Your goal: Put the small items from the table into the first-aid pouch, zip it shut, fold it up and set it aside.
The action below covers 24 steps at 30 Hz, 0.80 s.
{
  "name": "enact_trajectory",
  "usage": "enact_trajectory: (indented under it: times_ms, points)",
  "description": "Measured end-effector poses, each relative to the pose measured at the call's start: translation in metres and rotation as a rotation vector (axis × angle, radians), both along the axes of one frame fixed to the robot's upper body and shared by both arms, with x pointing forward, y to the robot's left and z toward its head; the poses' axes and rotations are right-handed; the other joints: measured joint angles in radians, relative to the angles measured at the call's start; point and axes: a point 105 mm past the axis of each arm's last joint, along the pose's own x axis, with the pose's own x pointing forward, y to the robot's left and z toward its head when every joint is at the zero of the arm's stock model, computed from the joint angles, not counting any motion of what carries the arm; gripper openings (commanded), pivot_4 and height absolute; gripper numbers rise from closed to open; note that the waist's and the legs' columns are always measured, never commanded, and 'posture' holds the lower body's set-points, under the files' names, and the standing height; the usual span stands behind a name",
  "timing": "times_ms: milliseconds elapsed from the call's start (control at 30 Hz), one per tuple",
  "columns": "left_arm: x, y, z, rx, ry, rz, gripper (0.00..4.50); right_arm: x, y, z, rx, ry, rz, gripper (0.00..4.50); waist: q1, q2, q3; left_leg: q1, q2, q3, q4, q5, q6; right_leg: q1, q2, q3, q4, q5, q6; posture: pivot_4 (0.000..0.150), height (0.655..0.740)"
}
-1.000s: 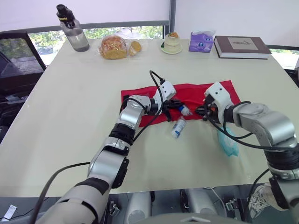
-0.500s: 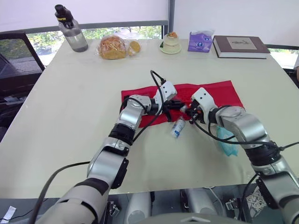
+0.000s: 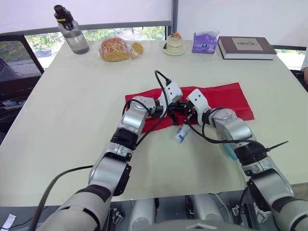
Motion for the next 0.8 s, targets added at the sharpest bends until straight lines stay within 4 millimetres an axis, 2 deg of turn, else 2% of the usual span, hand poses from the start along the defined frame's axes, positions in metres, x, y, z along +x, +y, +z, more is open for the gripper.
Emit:
enact_trajectory:
  times_ms: [200,267,367,467,533,600,667,700,800]
  points:
    - [0.001,0.002,-0.002,0.001,-0.005,0.008,0.00,-0.009,-0.013,0.002,0.007,-0.022,0.003,0.03,0.003,0.000,0.000,0.000,0.000,0.000,0.000,0.000,0.000,0.000,0.000,0.000,0.000,0.000,0.000,0.150,0.7400]
    - [0.003,0.004,-0.003,0.003,-0.010,0.013,0.00,-0.011,-0.026,0.007,0.016,-0.048,-0.021,0.03,0.003,0.000,0.000,0.000,0.000,0.000,0.000,0.000,0.000,0.000,-0.001,0.000,0.000,0.000,0.000,0.150,0.7400]
    - [0.009,0.013,-0.011,0.023,0.010,0.050,0.00,-0.020,-0.047,0.029,0.076,-0.120,-0.044,0.03,0.001,0.000,0.000,0.000,0.000,0.000,0.000,0.000,0.000,0.000,0.000,0.000,0.000,0.000,0.000,0.150,0.7400]
    - [0.012,0.016,-0.014,0.032,0.015,0.065,0.00,-0.028,-0.061,0.040,0.109,-0.150,-0.064,0.03,0.000,0.000,0.000,0.000,0.000,0.000,0.000,0.000,0.000,0.000,0.001,0.000,0.000,0.000,0.000,0.150,0.7400]
    - [0.015,0.017,-0.013,0.034,0.010,0.068,0.00,-0.043,-0.077,0.043,0.139,-0.157,-0.072,0.03,0.007,0.000,0.000,0.000,0.000,-0.001,-0.001,0.000,0.000,0.000,0.001,-0.001,0.000,0.000,0.000,0.150,0.7400]
    - [0.019,0.026,-0.011,0.041,0.000,0.095,0.00,-0.056,-0.096,0.045,0.152,-0.165,-0.095,0.03,0.007,0.000,0.000,0.000,0.000,0.000,-0.001,0.000,0.000,0.000,0.000,0.000,-0.001,0.000,0.000,0.150,0.7400]
    - [0.023,0.031,-0.009,0.036,-0.005,0.116,0.00,-0.079,-0.128,0.051,0.161,-0.165,-0.134,0.60,0.010,0.000,0.000,0.000,-0.001,0.000,-0.001,0.000,0.000,0.001,-0.001,0.000,-0.001,0.000,0.000,0.150,0.7400]
    - [0.025,0.034,-0.010,0.038,-0.006,0.127,0.00,-0.084,-0.137,0.054,0.156,-0.168,-0.144,0.98,0.010,0.000,0.000,0.000,-0.001,0.000,-0.001,0.000,0.000,0.001,-0.001,0.000,-0.001,0.000,0.000,0.150,0.7400]
    - [0.028,0.040,-0.013,0.045,-0.002,0.144,0.00,-0.118,-0.168,0.070,0.115,-0.165,-0.146,2.28,0.005,0.000,0.000,0.001,0.000,0.000,-0.001,0.000,0.000,0.001,0.000,0.001,-0.001,0.000,0.000,0.150,0.7400]
